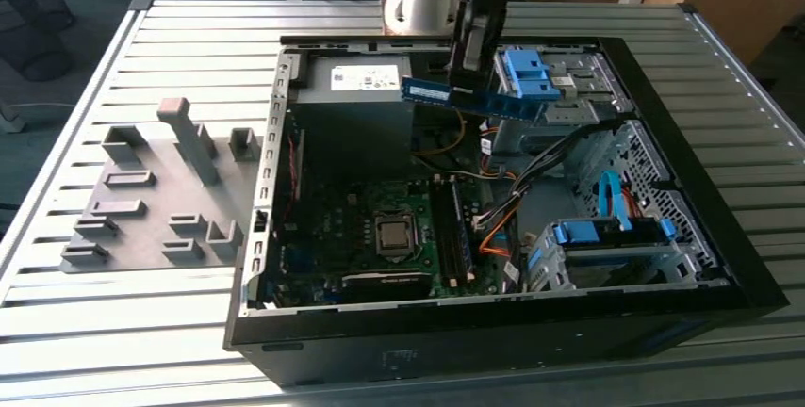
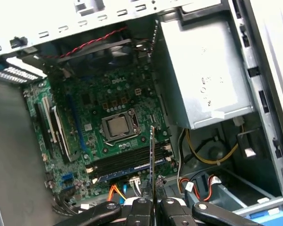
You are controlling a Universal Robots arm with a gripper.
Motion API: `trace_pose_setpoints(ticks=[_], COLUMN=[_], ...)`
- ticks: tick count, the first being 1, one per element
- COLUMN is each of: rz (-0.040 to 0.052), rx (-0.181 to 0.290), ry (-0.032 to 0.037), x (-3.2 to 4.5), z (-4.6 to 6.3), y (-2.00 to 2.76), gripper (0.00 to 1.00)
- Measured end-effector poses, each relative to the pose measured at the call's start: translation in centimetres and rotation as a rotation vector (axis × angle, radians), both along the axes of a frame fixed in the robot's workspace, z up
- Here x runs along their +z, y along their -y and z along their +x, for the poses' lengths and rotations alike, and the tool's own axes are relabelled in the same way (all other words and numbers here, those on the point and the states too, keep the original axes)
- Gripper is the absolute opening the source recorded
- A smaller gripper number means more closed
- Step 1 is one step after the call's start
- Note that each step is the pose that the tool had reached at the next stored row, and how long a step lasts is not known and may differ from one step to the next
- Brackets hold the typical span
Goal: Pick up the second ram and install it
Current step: 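Insert the second ram into the second slot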
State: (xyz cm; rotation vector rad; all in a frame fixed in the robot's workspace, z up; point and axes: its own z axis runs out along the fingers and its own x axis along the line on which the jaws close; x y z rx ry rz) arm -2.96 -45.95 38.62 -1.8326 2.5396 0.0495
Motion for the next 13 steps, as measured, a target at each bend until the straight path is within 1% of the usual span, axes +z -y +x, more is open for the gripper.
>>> trace_pose_setpoints(ticks=[13], rz=[0.0000], rx=[-0.164], ry=[0.0000], x=[-0.04], z=[0.00], y=[0.00], gripper=[0.14])
